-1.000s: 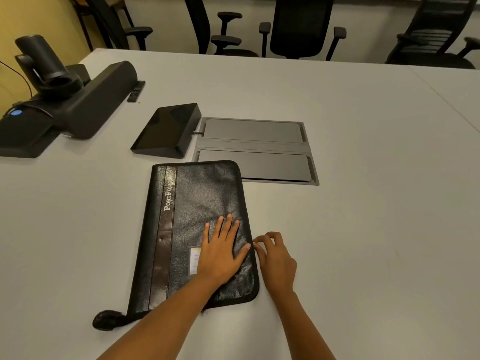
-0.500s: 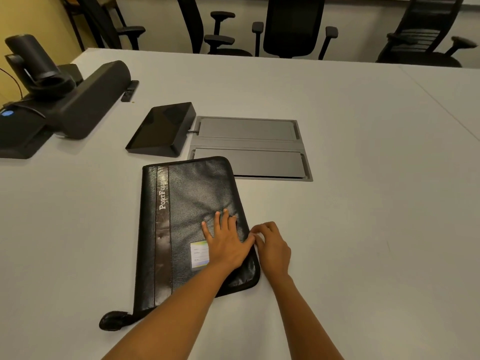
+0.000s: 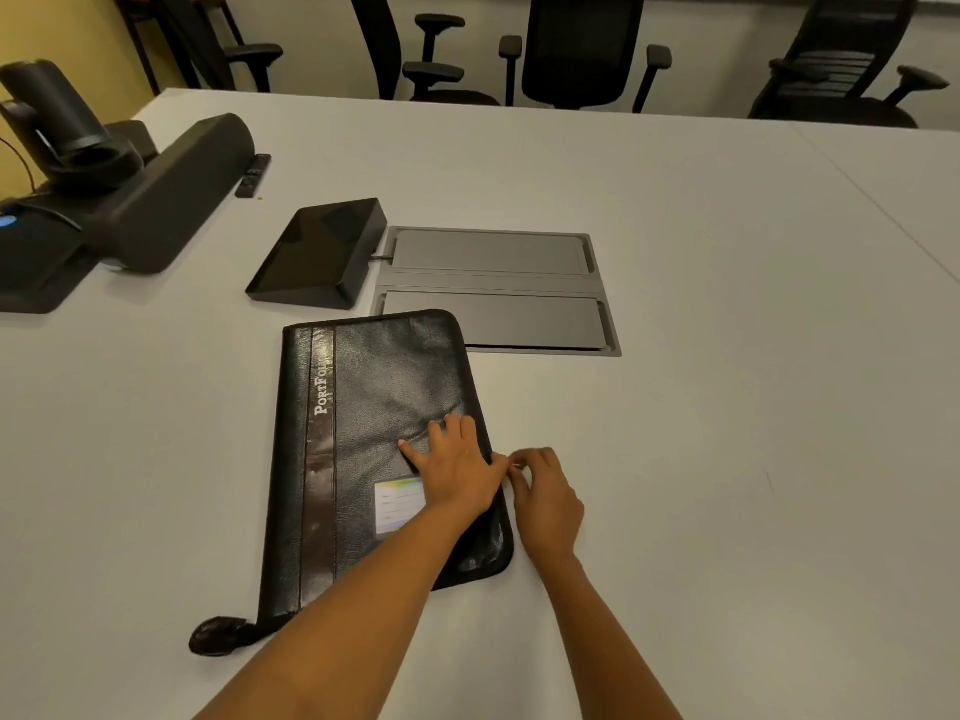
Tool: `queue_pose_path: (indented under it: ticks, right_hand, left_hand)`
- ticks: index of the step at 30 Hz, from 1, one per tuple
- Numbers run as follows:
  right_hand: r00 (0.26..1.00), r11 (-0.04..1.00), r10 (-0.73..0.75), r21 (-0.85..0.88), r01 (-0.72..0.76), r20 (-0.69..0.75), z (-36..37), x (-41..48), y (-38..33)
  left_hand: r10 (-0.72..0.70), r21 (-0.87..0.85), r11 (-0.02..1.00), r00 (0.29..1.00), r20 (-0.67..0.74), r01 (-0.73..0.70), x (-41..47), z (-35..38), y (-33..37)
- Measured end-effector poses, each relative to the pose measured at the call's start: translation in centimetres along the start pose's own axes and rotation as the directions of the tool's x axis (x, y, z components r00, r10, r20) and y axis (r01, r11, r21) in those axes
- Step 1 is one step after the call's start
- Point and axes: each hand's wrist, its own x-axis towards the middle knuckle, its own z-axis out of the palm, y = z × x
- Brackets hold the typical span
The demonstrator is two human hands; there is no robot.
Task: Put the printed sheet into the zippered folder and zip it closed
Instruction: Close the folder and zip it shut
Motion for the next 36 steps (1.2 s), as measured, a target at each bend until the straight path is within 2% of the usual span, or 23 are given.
queue_pose_path:
  ticks: [4, 12, 15, 19, 22, 29, 36]
  right_hand:
    - [1.000, 0.999, 0.016, 0.035, -0.017, 0.009, 1.0, 2.1, -1.5]
    - [0.996, 0.997, -0.078, -0.001, 0.078, 0.046, 1.1, 2.9, -1.0]
    - [0.992, 0.992, -0.123, 0.015, 0.123, 0.038, 1.0, 2.5, -0.3]
    - [0.987, 0.986, -0.160, 0.050, 0.158, 0.034, 1.4, 1.3, 0.3]
    - [0.982, 0.978, -0.189, 0.085, 0.189, -0.003, 1.7, 0.5, 0.8]
    - [0.994, 0.996, -0.061, 0.060, 0.067, -0.094, 2.6, 2.1, -0.3]
    - [0.994, 0.998, 0.039, 0.044, -0.034, -0.106, 3.6, 6.3, -2.3]
  left_hand:
    - [0.033, -0.017, 0.999, 0.999, -0.029, -0.034, -1.1, 0.5, -1.0]
    - [0.061, 0.028, 0.998, 0.996, -0.061, -0.060, -1.6, 0.1, -1.3]
    - [0.050, -0.041, 0.998, 0.992, -0.114, -0.055, 0.0, -0.5, -1.4]
    - [0.023, -0.076, 0.997, 1.000, 0.007, -0.022, 3.3, -1.2, -1.1]
    - [0.004, -0.021, 1.000, 0.996, 0.091, -0.002, 4.8, -1.2, -1.0]
    - [0.080, 0.135, 0.987, 0.997, 0.019, -0.082, 4.4, -0.8, -1.3]
    - [0.148, 0.127, 0.982, 0.988, -0.034, -0.142, 1.1, 1.0, -2.6]
